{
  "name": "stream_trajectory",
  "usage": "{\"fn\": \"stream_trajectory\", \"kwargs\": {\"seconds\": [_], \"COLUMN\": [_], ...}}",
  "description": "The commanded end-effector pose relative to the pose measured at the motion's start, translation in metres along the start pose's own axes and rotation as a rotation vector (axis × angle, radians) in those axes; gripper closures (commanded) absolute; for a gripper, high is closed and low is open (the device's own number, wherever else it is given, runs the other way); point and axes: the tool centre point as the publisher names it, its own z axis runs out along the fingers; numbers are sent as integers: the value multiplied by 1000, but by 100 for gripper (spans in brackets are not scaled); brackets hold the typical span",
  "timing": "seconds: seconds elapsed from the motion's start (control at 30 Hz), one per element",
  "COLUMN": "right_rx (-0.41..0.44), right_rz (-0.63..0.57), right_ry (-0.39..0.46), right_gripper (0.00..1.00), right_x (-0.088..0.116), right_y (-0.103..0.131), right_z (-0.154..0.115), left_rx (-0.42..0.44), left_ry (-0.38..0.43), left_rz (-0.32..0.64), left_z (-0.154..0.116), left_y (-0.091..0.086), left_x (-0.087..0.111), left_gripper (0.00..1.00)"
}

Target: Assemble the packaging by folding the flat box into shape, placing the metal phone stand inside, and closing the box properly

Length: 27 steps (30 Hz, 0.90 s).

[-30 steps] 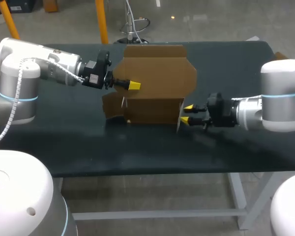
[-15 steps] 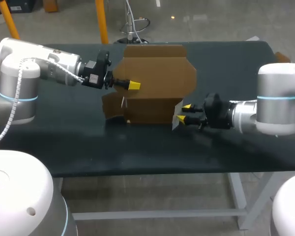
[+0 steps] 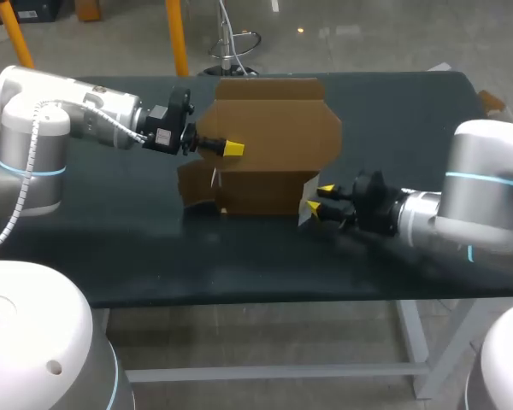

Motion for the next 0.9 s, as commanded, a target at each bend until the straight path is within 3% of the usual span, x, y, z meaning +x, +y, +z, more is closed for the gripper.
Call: {"fn": "stream_trajectory", "kwargs": {"seconds": [0.03, 0.9], "right_rx": [-34, -64], "right_rz": [9, 100], "right_ry": [-112, -376], "right_gripper": [53, 54], "right_x": [3, -5], "right_y": [-3, 3], "right_z": [1, 13], "left_rx": [-3, -3], "left_ry": [4, 4], "left_rz": [-1, -1], "left_z": [2, 2], "left_y": [2, 2], "left_x": [-1, -1], "left_gripper": [100, 100]}}
